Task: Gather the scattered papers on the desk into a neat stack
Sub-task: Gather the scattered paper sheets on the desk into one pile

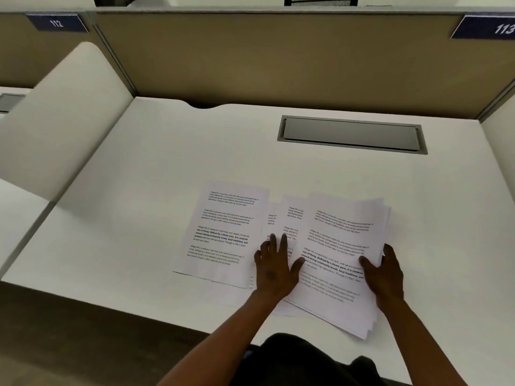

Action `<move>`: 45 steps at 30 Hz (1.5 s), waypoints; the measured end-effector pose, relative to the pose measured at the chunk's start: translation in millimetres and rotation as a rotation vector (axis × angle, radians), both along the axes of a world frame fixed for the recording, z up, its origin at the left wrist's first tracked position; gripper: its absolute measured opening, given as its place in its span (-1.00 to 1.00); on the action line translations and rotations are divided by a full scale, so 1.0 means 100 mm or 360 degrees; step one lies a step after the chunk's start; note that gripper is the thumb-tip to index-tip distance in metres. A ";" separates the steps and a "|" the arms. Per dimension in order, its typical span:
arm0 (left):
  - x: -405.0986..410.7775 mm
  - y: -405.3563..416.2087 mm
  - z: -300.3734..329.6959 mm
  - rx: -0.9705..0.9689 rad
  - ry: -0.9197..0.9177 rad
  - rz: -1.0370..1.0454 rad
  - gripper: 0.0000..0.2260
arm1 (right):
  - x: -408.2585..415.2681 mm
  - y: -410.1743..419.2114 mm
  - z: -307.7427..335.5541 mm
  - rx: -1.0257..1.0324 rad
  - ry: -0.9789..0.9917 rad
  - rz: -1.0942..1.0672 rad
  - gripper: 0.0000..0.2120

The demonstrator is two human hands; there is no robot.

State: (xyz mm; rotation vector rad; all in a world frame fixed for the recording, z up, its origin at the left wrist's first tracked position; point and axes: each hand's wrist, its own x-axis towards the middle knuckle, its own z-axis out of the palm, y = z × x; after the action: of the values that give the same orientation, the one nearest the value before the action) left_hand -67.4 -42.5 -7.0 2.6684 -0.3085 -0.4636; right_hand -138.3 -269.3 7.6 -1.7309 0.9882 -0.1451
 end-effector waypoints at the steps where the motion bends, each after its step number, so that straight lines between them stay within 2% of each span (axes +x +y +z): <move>1: 0.00 -0.01 0.01 0.0007 0.0006 -0.0001 -0.29 | 0.02 0.03 0.01 -0.0013 -0.0004 0.0004 -0.48; 4: 0.02 -0.05 0.05 0.0017 0.0013 -0.0005 -0.26 | 0.10 0.13 0.06 -0.0051 -0.0011 0.0062 -0.50; 8: 0.07 -0.14 0.13 -0.0116 0.0107 0.0105 -0.21 | 0.15 0.20 0.06 -0.0095 0.0000 0.0100 -0.53; 16: 0.37 -0.20 0.28 -0.0514 0.0442 0.0700 -0.24 | 0.19 0.05 0.00 0.0290 -0.0020 -0.0049 -0.57; 23: 0.60 -0.19 0.29 -0.0638 0.0597 0.0877 -0.26 | 0.28 -0.01 -0.02 0.0615 -0.0086 -0.0218 -0.55; 28: 0.64 -0.23 0.31 -0.0703 0.0626 0.0850 -0.41 | 0.28 0.01 -0.03 0.0693 -0.0098 -0.0220 -0.52; 33: 0.55 -0.19 0.38 -0.0918 0.0447 0.0494 -0.58 | 0.22 0.03 -0.02 0.0585 -0.0143 -0.0137 -0.61; 36: 0.45 -0.13 0.37 -0.1047 0.0567 0.0207 -0.44 | 0.14 -0.02 -0.01 0.0573 -0.0228 -0.0083 -0.53; 39: 0.33 -0.11 0.36 -0.1026 0.0702 0.0058 -0.28 | 0.05 -0.09 0.02 0.0647 -0.0274 -0.0058 -0.50; 42: 0.23 -0.17 0.36 -0.1017 0.0774 -0.0005 -0.23 | 0.01 -0.14 0.06 0.0817 -0.0288 -0.0069 -0.45; 45: 0.19 -0.24 0.36 -0.1030 0.0872 0.0066 -0.21 | -0.01 -0.22 0.04 0.0899 -0.0226 -0.0043 -0.41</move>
State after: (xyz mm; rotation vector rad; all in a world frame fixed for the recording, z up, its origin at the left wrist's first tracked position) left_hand -48.4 -66.3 28.7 1.8357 -0.1893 -0.8799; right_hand -139.2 -291.0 12.0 -1.1741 0.8465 -0.0018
